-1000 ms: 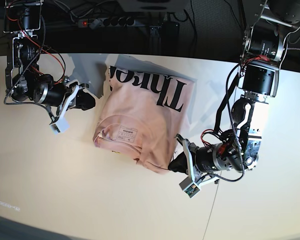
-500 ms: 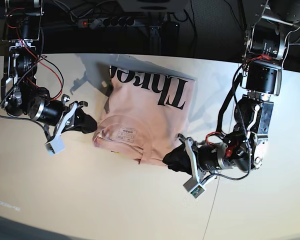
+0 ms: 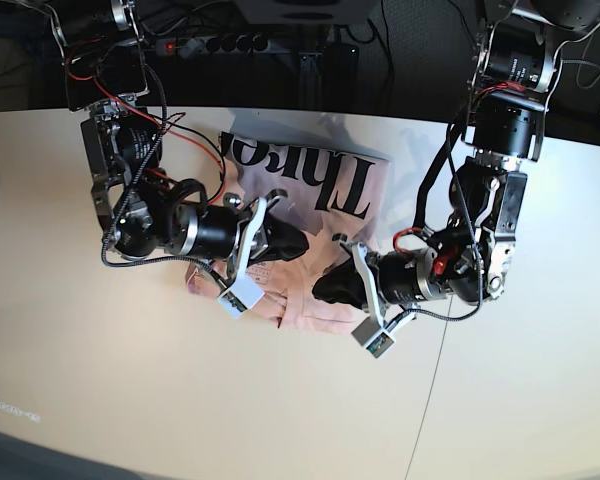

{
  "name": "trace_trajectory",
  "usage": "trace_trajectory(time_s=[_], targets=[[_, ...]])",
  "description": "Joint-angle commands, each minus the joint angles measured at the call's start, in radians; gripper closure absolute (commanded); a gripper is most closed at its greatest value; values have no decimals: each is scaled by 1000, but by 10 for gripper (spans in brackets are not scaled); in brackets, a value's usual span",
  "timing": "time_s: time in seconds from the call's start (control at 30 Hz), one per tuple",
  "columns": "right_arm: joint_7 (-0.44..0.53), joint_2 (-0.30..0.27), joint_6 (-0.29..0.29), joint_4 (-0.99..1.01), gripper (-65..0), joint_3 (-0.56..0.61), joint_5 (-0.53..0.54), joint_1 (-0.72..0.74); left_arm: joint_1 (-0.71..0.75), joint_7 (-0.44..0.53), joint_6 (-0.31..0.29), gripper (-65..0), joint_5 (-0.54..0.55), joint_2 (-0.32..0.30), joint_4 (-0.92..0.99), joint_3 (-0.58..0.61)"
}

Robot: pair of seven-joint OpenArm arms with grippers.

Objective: Fold the T-shirt properly
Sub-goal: 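Press and square the folded bundle's sides with both grippers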

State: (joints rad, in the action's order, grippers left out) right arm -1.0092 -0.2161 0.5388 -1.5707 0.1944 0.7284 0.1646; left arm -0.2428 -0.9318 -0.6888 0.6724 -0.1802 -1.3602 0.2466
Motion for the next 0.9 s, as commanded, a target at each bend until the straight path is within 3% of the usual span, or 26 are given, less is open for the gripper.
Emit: trace_trajectory(time_s=[0.0, 0.3, 0.53, 0.87], targets=[[29, -8, 44, 5, 0, -4, -5, 23, -9, 37, -9, -13, 0, -3, -13, -4], [106, -24, 45, 221, 0, -4, -59, 24, 69, 159, -9, -13, -124, -3, -9, -4], [127, -21, 44, 222, 0, -4, -32, 32, 59, 167, -9, -13, -123, -3, 0, -6], [114, -21, 44, -31, 0, -6, -15, 34, 33, -3, -9, -13, 33, -3, -205, -98]])
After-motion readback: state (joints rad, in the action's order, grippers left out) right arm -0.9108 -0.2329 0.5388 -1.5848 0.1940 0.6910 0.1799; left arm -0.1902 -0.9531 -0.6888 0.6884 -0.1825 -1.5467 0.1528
